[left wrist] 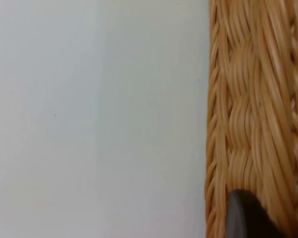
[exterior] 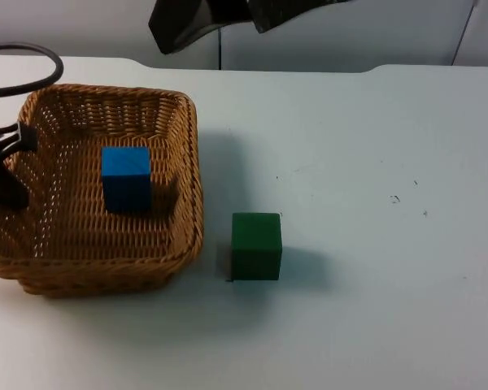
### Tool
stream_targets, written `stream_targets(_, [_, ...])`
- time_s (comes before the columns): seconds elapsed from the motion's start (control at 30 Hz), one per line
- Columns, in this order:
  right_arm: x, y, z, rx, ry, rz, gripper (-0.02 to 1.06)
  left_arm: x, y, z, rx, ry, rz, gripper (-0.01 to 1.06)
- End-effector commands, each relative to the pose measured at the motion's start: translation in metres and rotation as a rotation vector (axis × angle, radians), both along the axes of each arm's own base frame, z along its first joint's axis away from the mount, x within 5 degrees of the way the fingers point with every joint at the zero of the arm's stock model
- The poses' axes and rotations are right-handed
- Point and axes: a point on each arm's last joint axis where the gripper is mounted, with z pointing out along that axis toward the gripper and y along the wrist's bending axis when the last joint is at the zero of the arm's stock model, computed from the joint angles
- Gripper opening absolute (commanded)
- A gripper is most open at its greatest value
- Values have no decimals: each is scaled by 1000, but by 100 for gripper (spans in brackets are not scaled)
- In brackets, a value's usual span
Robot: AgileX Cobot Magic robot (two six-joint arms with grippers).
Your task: Pick up the basket with the left hand and place the blue cube into the basket with the right hand.
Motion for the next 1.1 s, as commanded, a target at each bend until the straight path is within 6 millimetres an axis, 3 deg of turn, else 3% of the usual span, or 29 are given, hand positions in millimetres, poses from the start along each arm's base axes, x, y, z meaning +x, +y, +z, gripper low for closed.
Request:
stream_targets(0.0, [-4, -3, 6, 17, -29, 4, 82, 2, 0, 3, -6, -10, 2, 2])
stream_targets(0.1, [-11, -9, 7, 19, -27, 3, 82, 1, -2, 3, -23, -7, -9, 22])
stream_targets(0.13, [-11, -9, 7, 19, -27, 3, 82, 1, -2, 3, -23, -7, -9, 22])
stream_targets(0.23, [-20, -18, 8, 24, -33, 1, 82, 1, -3, 3, -29, -6, -13, 52])
stream_targets(0.27, [-20, -18, 8, 24, -33, 1, 82, 1, -3, 3, -29, -6, -13, 52])
stream_targets(0.33, [-25, -24, 11, 29, -39, 0, 82, 1, -4, 3, -39, -5, -20, 64])
stream_targets(0.77, [-52, -51, 24, 73, -87, -5, 82, 0, -4, 8, -45, -17, -27, 66])
stream_targets(0.93, [-65, -64, 28, 82, -106, -4, 82, 0, -2, 27, 10, -87, -40, 66])
stream_targets(1.07, [-77, -77, 30, 89, -126, -3, 82, -4, 1, 54, 68, -171, -52, 66])
